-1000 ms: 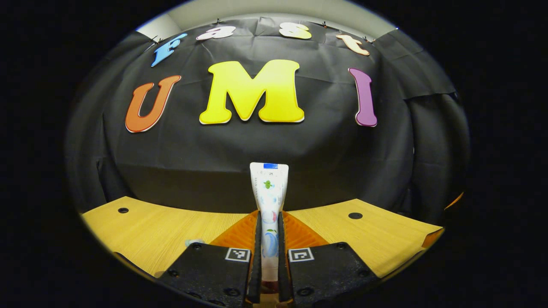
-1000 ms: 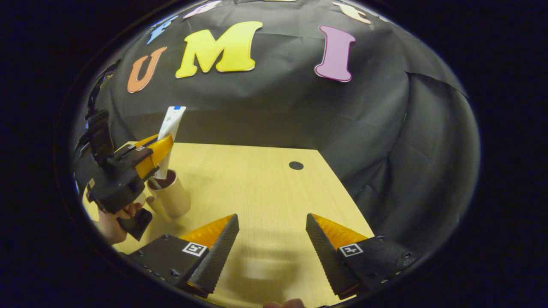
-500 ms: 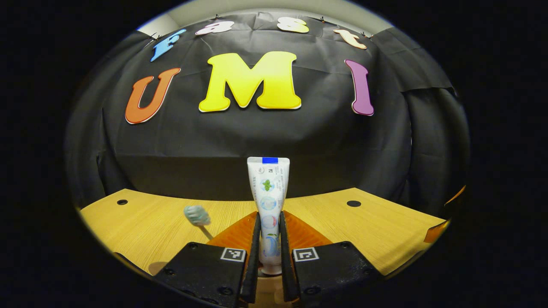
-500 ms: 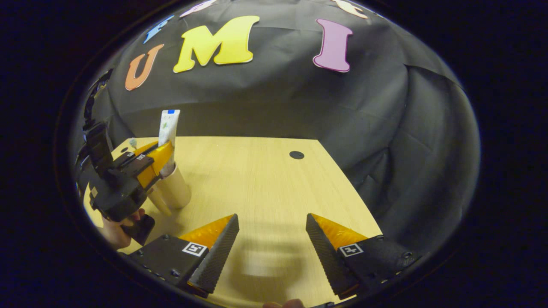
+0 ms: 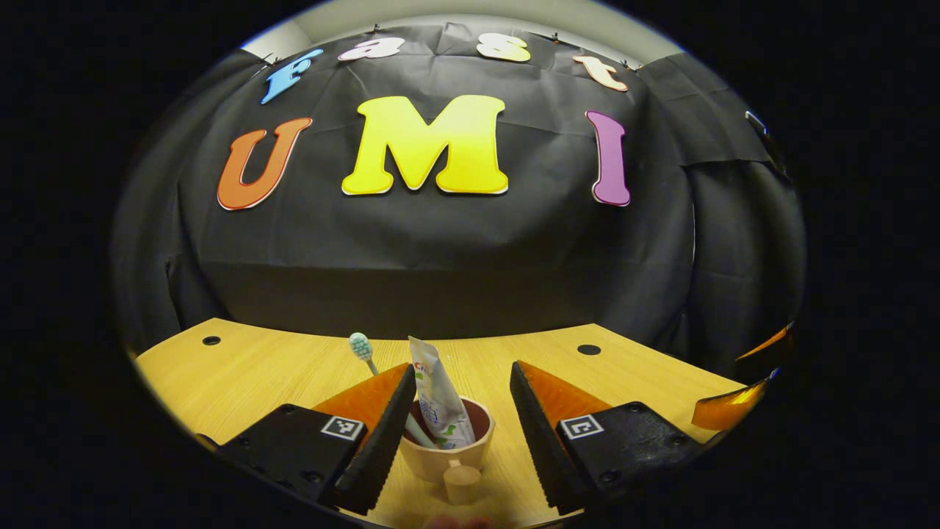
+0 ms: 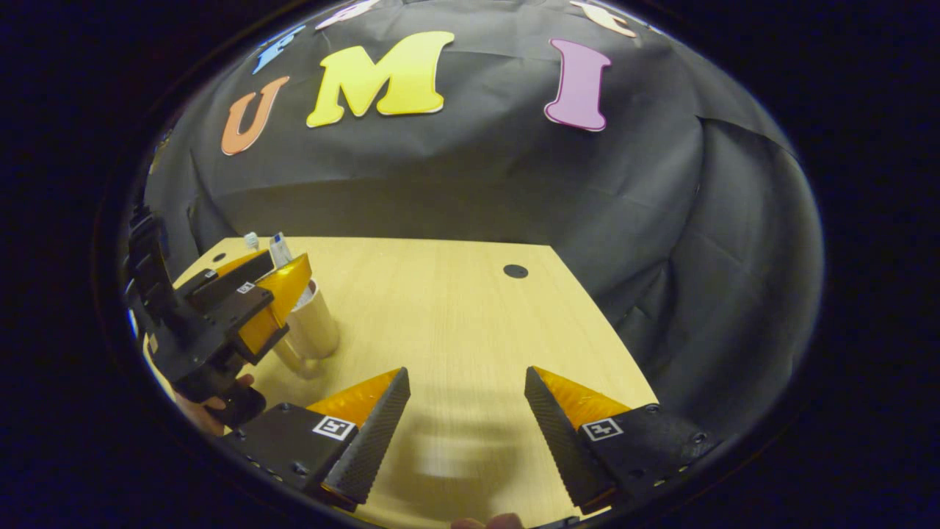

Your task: Put the toothbrush and toothpaste on the desktop into the cup, then pick up the cup and place it on the coaster on the desktop.

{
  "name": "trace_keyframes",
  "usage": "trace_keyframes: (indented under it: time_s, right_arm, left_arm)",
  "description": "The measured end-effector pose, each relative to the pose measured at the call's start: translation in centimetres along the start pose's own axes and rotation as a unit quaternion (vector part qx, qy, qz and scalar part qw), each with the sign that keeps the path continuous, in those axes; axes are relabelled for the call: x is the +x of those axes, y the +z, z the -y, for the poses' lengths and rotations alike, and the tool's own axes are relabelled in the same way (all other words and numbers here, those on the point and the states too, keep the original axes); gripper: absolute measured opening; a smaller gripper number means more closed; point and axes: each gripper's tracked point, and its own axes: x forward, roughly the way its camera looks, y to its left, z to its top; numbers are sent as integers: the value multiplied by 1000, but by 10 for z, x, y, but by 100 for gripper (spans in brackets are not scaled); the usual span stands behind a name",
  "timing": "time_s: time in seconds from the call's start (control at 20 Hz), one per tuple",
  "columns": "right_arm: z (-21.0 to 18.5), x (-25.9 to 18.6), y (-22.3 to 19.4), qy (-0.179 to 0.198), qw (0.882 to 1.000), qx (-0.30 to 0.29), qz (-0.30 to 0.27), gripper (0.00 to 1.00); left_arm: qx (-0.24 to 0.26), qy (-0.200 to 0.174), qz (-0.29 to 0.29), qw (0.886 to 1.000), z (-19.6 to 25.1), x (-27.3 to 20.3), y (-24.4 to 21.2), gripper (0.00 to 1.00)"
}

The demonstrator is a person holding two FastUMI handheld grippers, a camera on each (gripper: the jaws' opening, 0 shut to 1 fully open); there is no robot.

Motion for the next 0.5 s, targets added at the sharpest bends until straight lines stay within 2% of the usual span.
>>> trace_keyframes:
  time_s: [0.35,0.5]
  right_arm:
    - [-14,-17,12,8,1000,6,8,96]
    - [-41,-23,22,27,1000,-6,2,98]
  left_arm:
    - [-3,26,-13,1000,-25,-43,24,81]
    - [-5,52,-26,998,-56,-71,36,100]
